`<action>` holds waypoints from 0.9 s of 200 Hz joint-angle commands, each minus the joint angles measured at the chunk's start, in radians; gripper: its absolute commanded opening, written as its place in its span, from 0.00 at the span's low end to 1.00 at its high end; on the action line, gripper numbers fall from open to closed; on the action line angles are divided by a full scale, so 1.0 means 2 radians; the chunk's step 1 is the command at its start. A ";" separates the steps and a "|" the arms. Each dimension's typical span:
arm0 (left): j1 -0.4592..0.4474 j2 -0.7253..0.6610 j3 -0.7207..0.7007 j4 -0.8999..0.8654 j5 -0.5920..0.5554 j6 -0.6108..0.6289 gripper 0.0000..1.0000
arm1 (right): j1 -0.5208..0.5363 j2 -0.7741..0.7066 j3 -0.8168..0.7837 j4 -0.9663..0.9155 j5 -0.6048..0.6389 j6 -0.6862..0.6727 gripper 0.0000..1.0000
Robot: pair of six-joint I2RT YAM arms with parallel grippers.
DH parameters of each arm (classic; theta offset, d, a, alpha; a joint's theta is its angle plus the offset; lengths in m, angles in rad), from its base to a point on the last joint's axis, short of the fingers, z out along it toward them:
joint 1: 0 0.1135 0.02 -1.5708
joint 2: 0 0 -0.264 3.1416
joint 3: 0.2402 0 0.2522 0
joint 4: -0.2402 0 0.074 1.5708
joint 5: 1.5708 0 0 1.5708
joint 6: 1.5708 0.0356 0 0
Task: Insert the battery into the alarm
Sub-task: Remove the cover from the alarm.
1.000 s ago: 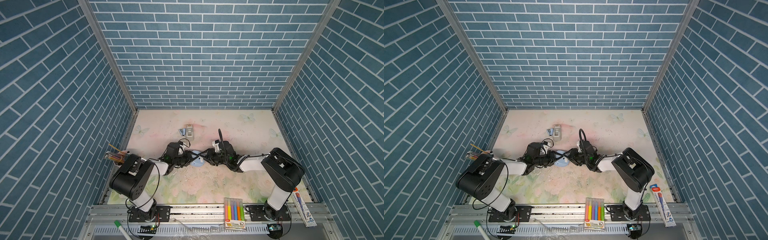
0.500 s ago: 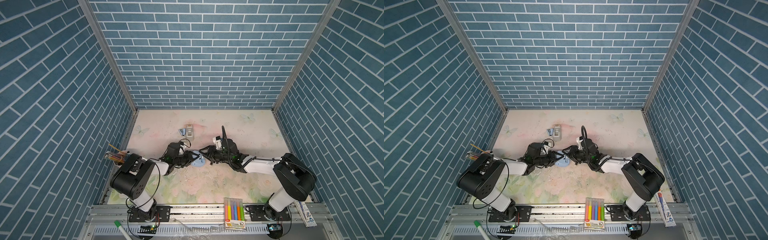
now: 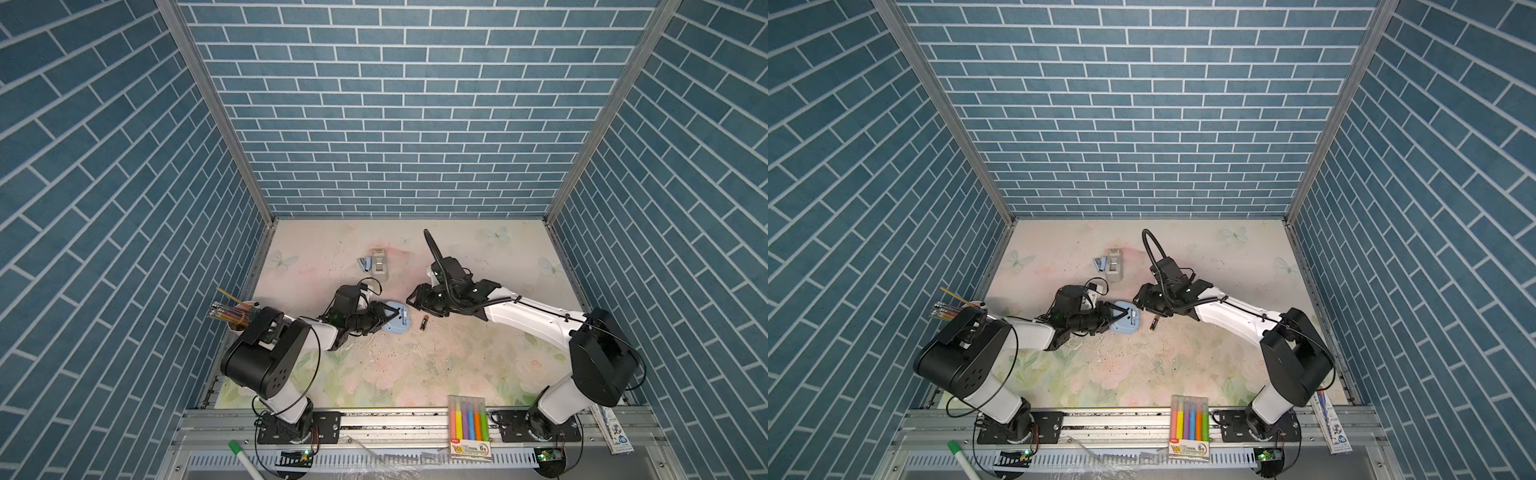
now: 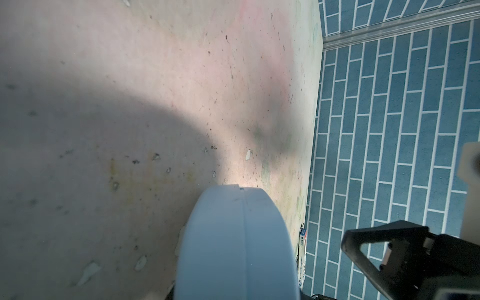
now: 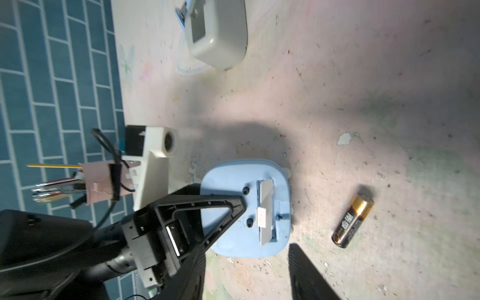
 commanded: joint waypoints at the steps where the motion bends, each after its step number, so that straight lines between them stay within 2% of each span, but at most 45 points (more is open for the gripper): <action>1: -0.002 0.009 -0.001 -0.010 0.001 0.004 0.00 | 0.013 0.029 0.036 -0.082 0.025 -0.041 0.55; 21: -0.002 0.010 0.001 -0.013 0.001 0.005 0.00 | 0.015 0.048 0.052 -0.084 0.023 -0.045 0.56; 97: -0.002 0.014 0.003 -0.011 0.005 0.005 0.00 | 0.015 0.104 0.092 -0.099 0.018 -0.053 0.44; 157: -0.002 0.015 0.002 -0.009 0.006 0.005 0.00 | 0.016 0.121 0.094 -0.083 0.009 -0.051 0.40; 180: -0.002 0.016 0.002 -0.009 0.006 0.005 0.00 | 0.016 0.123 0.091 -0.078 0.009 -0.050 0.34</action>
